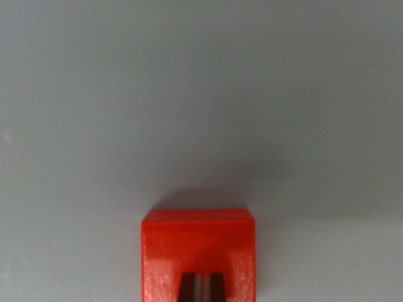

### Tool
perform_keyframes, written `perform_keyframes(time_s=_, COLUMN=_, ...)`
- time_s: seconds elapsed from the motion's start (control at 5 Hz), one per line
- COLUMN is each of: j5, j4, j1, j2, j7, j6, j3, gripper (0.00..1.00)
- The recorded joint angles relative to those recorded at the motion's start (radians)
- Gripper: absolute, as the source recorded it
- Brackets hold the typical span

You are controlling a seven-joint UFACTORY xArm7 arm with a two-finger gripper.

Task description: Reach red block

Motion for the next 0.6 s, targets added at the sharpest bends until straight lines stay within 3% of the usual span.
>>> perform_keyframes(time_s=0.6, j5=0.0000, j4=-0.006, j1=-0.0003, j2=0.001, j7=-0.001, j6=-0.007, j3=0.000, gripper=0.00)
